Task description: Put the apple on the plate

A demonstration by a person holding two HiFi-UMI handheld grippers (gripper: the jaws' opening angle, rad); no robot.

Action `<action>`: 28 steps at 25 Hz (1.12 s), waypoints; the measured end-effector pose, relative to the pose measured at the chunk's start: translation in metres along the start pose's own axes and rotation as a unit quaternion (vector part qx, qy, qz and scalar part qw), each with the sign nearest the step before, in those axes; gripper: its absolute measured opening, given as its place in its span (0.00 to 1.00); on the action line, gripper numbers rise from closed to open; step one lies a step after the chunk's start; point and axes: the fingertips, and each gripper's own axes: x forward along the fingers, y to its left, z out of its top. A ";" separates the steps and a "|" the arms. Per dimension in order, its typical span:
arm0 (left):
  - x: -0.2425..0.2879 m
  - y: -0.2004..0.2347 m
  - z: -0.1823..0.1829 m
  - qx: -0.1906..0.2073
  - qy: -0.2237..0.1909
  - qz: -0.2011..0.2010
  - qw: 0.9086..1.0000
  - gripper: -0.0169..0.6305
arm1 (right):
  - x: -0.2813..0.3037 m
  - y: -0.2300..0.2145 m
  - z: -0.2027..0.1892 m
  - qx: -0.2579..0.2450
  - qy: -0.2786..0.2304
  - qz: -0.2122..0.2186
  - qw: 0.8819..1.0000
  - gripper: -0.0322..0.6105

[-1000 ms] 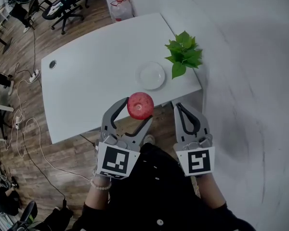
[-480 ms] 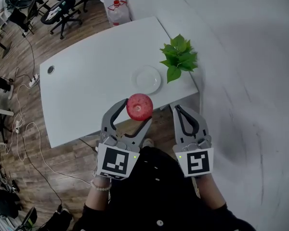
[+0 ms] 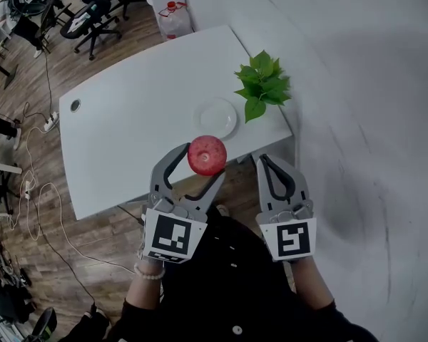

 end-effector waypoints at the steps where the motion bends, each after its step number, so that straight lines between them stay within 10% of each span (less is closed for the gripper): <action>1: 0.002 -0.001 0.001 0.009 -0.003 -0.005 1.000 0.54 | 0.000 0.000 0.000 -0.001 0.000 0.000 1.000 0.12; 28: 0.044 0.037 0.007 -0.002 0.003 -0.044 0.999 0.54 | 0.048 -0.029 0.010 0.007 0.013 -0.043 0.999 0.12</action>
